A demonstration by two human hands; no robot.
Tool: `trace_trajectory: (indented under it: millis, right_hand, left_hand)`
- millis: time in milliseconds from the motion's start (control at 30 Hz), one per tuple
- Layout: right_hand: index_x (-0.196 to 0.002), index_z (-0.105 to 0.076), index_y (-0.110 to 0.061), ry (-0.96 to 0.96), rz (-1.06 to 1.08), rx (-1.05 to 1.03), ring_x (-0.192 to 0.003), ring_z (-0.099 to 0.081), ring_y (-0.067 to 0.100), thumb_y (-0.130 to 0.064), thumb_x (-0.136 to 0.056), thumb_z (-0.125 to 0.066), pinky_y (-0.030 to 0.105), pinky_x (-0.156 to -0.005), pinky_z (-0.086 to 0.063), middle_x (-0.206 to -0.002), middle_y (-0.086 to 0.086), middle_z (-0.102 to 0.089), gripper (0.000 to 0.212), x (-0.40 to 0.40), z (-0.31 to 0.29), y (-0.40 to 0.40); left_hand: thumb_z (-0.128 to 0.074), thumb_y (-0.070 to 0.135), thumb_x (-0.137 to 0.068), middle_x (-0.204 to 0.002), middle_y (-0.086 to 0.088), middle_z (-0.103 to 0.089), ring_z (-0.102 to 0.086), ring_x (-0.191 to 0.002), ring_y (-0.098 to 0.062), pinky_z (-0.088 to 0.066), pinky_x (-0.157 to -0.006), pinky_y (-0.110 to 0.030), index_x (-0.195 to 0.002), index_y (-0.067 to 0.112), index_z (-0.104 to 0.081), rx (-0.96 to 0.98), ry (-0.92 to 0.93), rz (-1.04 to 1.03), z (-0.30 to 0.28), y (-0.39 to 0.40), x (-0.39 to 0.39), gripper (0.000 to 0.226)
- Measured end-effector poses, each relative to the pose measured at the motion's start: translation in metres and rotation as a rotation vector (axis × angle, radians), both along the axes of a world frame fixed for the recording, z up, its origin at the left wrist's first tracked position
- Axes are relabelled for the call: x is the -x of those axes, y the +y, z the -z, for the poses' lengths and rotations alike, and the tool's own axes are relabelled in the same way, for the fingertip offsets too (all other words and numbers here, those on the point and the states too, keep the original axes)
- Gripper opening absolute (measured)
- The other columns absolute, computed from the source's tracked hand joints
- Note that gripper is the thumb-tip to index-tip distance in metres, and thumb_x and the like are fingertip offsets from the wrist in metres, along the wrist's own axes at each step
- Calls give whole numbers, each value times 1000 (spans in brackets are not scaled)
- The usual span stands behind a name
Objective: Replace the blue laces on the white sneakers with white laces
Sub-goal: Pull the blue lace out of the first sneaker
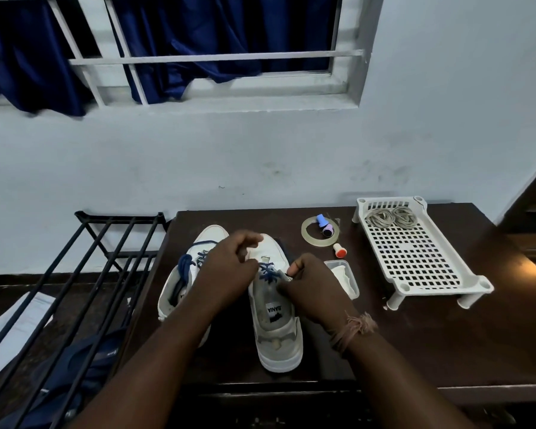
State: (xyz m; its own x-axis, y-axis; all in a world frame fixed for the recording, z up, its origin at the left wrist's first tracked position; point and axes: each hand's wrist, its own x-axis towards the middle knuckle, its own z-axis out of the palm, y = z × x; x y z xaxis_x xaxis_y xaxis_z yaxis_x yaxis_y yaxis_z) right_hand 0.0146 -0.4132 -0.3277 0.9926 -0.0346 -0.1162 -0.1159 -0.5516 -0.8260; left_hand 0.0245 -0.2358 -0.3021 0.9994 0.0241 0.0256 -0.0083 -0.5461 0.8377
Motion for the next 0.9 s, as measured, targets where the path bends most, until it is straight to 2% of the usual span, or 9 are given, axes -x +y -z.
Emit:
trace_trajectory:
  millis: [133, 233, 300, 367, 433, 500, 633, 733, 900]
  right_hand:
    - [-80, -51, -22, -56, 21, -15, -66, -54, 7, -22, -78, -77, 21, -60, -38, -73, -7, -59, 26, -1, 4, 4]
    - [-82, -53, -20, -70, 43, -9, -68, -55, 7, -26, -82, -76, 22, -59, -39, -74, -8, -58, 24, 4, 2, 5]
    - [-84, -55, -19, -52, 67, -32, -69, -58, 11, -22, -79, -75, 28, -62, -47, -75, -5, -60, 21, 7, 1, 5]
    - [-85, -55, -19, -17, 92, -59, -70, -59, 15, -16, -75, -73, 34, -66, -50, -76, -3, -61, 21, 10, -1, 4]
    - [-85, -54, -19, -4, 102, -77, -69, -61, 17, -16, -74, -74, 37, -68, -53, -77, -1, -62, 22, 13, -1, 3]
    - [-85, -55, -20, -15, 96, -77, -69, -60, 15, -18, -74, -74, 36, -67, -53, -78, -1, -62, 23, 15, -1, 4]
    - [-90, -56, -16, -38, 50, -103, -62, -53, 5, -16, -77, -77, 20, -58, -43, -74, -5, -57, 25, 17, -3, 9]
    - [-91, -55, -14, -60, 36, -93, -61, -50, 4, -21, -79, -81, 19, -58, -40, -73, -7, -54, 30, 17, -2, 12]
    - [-96, -54, -9, -27, 15, -164, -44, -48, -2, -21, -85, -76, 16, -45, -41, -68, -3, -54, 28, 17, -2, 9]
  left_hand:
    - [-64, 44, -70, -97, 13, -74, -65, -97, -10, -51, -84, -34, -98, 38, -75, -545, -203, 218, 3, -14, 0, 31]
    - [-66, 37, -75, -84, 12, -75, -68, -87, -13, -50, -79, -37, -81, 36, -76, -627, -219, 156, 5, -18, -1, 12]
    - [-54, 32, -75, -76, 12, -73, -67, -79, -13, -51, -76, -38, -73, 32, -72, -589, -224, 46, 3, -18, 0, 18]
    - [-51, 24, -78, -76, 11, -71, -67, -75, -13, -53, -75, -36, -74, 29, -68, -287, -171, -159, -4, -11, 2, 18]
    - [-57, 16, -85, -77, 10, -70, -68, -78, -14, -53, -76, -32, -78, 27, -67, -12, -69, -300, -4, -3, 3, 16]
    - [-63, 14, -88, -86, 10, -71, -68, -87, -14, -53, -81, -30, -88, 25, -68, 28, -90, -269, -2, 2, 9, 12]
    - [-65, 30, -75, -124, 7, -67, -59, -116, -17, -47, -99, -36, -128, 32, -64, -398, -409, 57, 9, 0, 20, 54]
    - [-67, 30, -66, -133, 7, -60, -53, -122, -22, -43, -94, -43, -144, 40, -51, -666, -454, 182, 17, -10, 18, 79]
    - [-63, 36, -75, -79, 5, -72, -66, -77, -25, -42, -69, -38, -88, 36, -78, -801, -560, 200, 19, -8, 6, 19]
